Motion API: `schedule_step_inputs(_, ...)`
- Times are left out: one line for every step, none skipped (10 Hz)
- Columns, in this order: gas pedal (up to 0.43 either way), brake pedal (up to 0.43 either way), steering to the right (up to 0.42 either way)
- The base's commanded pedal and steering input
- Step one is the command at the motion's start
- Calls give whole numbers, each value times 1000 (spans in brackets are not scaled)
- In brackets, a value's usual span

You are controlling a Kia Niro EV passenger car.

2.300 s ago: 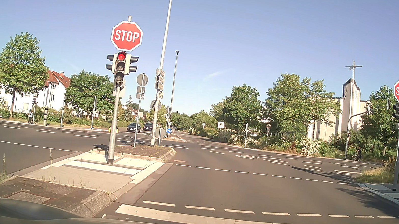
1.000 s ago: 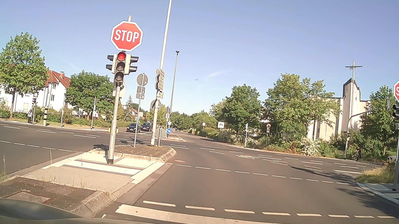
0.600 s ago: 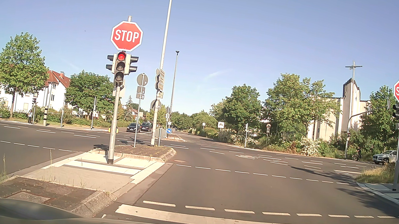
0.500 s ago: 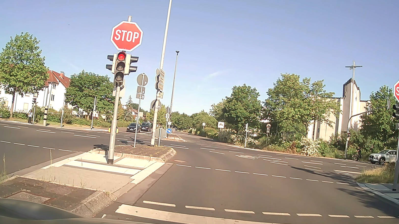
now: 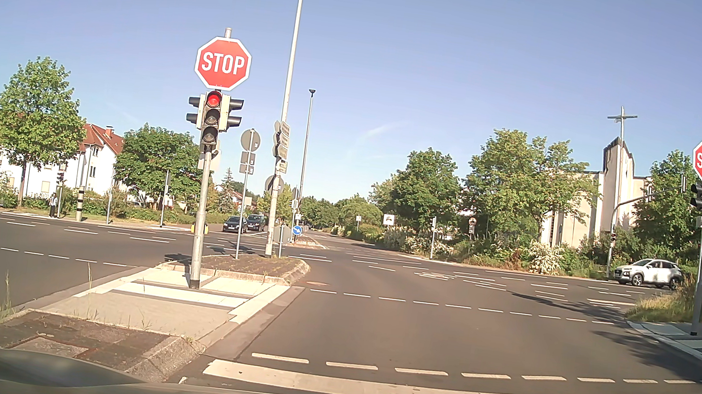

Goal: Follow the waypoints while adhering to traffic rules and regulations

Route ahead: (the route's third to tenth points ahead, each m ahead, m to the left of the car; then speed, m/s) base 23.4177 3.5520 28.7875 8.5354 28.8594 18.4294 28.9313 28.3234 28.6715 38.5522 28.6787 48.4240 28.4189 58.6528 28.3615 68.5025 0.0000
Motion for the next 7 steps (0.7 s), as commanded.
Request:
schedule_step_inputs(0,305,12)
schedule_step_inputs(0,305,12)
schedule_step_inputs(0,305,12)
schedule_step_inputs(0,305,12)
schedule_step_inputs(0,305,12)
schedule_step_inputs(0,305,12)
schedule_step_inputs(0,305,12)
